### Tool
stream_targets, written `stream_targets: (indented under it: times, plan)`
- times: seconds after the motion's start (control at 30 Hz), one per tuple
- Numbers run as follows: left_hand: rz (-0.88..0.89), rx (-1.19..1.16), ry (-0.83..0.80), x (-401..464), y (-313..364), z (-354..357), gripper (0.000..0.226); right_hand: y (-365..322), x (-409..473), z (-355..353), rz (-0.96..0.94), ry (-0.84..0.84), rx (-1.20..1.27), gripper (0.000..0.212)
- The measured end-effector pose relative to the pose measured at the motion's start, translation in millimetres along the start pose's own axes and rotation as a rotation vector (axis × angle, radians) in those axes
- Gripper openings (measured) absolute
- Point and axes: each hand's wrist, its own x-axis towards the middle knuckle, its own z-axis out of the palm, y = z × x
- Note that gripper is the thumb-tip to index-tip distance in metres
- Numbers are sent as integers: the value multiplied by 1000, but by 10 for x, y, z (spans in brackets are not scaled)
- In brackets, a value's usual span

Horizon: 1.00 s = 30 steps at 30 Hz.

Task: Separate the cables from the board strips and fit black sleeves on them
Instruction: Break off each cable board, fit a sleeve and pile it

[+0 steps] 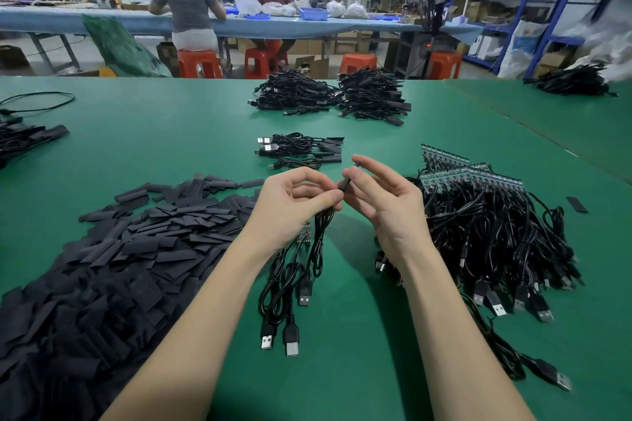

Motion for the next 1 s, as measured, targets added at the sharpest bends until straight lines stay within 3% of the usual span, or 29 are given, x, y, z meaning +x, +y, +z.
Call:
stream_targets:
  times: [0.43,0.53,0.63,0.73,0.9,1.0]
  plan:
    - [31,21,53,1,2,17,13,43,10,41,-41,69,-25,21]
    - [-1,23,29,20,-10,36,13,36,11,67,11,141,45,16]
    - [-113,198,-19,32,-46,5,31,6,46,66,23,281,154,15]
    - [-175,232,-11,9,-87,-37,24,-17,89,30,-17,374,183,14]
    - [-126,193,31,4,-75,-17,18,7,103,40,-29,400,176,10]
    - [-55,320,59,8,-42,-32,18,17,117,-4,24,396,109,15]
